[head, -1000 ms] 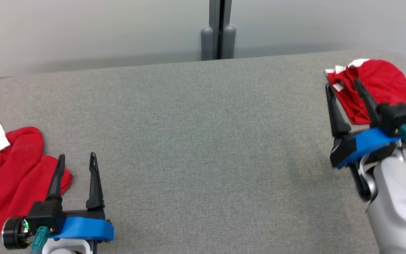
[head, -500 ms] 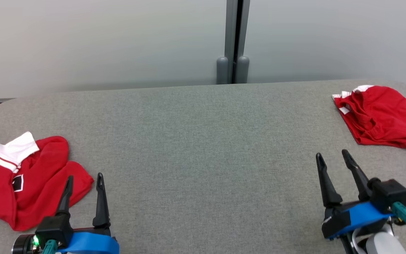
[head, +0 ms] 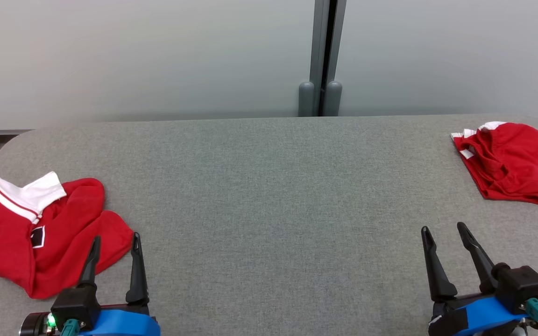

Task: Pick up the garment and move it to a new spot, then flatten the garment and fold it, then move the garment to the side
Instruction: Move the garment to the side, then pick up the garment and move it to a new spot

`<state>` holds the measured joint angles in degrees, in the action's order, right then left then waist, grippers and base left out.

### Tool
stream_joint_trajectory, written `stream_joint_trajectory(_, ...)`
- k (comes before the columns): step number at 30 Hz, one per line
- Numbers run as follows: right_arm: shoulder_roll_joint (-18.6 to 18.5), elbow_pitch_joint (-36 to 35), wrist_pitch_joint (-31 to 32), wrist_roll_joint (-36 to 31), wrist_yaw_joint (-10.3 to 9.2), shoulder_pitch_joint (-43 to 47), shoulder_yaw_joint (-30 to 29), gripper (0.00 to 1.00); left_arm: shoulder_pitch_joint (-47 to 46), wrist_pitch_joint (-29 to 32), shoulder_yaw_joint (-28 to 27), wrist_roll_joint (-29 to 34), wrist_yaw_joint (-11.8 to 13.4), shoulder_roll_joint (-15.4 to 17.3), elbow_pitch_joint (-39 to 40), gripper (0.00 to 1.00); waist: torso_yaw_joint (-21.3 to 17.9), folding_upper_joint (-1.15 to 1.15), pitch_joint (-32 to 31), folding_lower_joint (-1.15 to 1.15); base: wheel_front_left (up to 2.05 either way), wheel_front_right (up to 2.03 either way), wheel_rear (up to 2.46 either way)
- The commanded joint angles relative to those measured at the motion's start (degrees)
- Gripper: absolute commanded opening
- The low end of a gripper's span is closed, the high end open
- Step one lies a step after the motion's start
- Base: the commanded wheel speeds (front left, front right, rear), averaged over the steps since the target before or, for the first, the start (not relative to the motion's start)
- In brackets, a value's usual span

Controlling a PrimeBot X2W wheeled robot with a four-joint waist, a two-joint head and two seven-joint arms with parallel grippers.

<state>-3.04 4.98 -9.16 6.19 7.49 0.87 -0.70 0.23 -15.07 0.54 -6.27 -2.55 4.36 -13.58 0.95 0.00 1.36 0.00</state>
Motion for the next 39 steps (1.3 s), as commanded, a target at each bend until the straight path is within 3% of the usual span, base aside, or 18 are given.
stream_joint_trajectory(1, 0.2, -0.5, 0.0, 0.2, 0.02, 0.9, -0.3, 1.00, 0.2, -0.1, 0.0, 0.2, -0.1, 0.0, 0.0, 1.00, 0.1, 0.00, 0.1, 0.00, 0.00, 0.00, 0.00)
stream_joint_trajectory(22, 0.2, 0.1, 0.2, 1.5, 0.01, 1.5, -0.7, 1.00, -0.7, -0.1, -0.7, 0.0, 0.1, 0.6, -0.5, 1.00, 2.6, 0.00, 0.3, 0.00, 0.00, 0.00, 0.00)
stream_joint_trajectory(39, 0.2, 2.7, -0.5, 2.2, 0.01, 0.6, 0.8, 1.00, 0.5, -0.1, -2.3, -0.5, 1.5, 1.3, 0.0, 1.00, 13.2, 0.00, 0.7, 0.00, 0.00, 0.00, 0.00)
